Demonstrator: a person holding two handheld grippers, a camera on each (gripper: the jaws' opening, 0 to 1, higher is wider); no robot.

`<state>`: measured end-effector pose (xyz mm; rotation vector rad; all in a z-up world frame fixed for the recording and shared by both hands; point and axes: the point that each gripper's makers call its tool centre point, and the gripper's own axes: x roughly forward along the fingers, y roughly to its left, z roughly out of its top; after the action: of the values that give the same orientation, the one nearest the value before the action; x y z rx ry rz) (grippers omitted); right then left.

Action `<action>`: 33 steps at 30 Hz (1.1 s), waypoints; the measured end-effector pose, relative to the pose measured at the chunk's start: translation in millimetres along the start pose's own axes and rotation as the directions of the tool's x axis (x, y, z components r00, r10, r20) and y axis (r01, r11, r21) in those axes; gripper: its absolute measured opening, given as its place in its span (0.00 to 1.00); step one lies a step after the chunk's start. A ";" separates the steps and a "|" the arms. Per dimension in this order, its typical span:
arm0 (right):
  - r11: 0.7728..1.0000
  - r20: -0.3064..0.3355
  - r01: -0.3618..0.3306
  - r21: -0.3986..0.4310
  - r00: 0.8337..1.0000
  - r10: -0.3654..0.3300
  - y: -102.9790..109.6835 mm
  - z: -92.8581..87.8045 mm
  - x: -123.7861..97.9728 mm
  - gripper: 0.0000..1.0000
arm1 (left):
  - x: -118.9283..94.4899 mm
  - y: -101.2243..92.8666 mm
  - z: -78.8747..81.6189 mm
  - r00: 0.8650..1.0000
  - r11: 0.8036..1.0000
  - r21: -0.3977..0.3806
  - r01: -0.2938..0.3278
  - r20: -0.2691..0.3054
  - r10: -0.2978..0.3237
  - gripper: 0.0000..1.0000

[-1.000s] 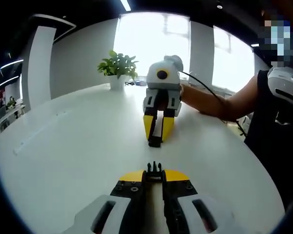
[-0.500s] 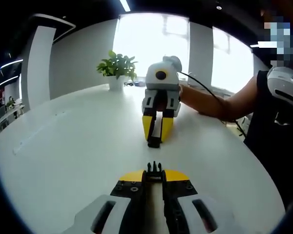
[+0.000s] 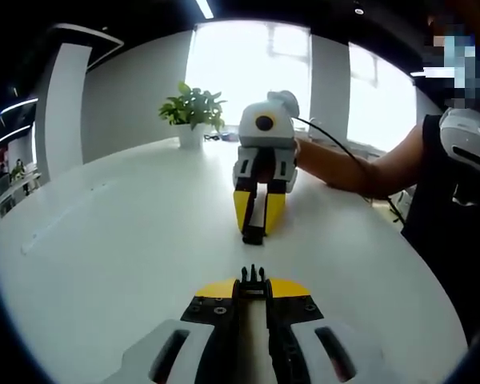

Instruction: Snap the two parts of the plastic buckle together until the buckle closes and remains connected.

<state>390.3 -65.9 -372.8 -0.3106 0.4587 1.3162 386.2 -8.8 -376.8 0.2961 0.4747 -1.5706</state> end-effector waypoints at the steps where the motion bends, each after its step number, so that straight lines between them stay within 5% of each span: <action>1: 1.000 0.000 0.000 0.000 1.000 0.000 0.1 0.1 0.3 0.10 | 0.3 0.0 0.2 1.000 1.000 -0.001 0.000 0.000 0.000 0.10; 33: 1.000 0.008 -0.013 -0.006 1.000 0.013 5.1 2.9 5.0 0.10 | 6.3 -4.0 2.4 1.000 1.000 0.008 0.003 0.007 -0.003 0.10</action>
<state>386.6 -59.1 -372.5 -0.3073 0.4513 1.3311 382.1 -15.4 -377.2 0.2960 0.4638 -1.5761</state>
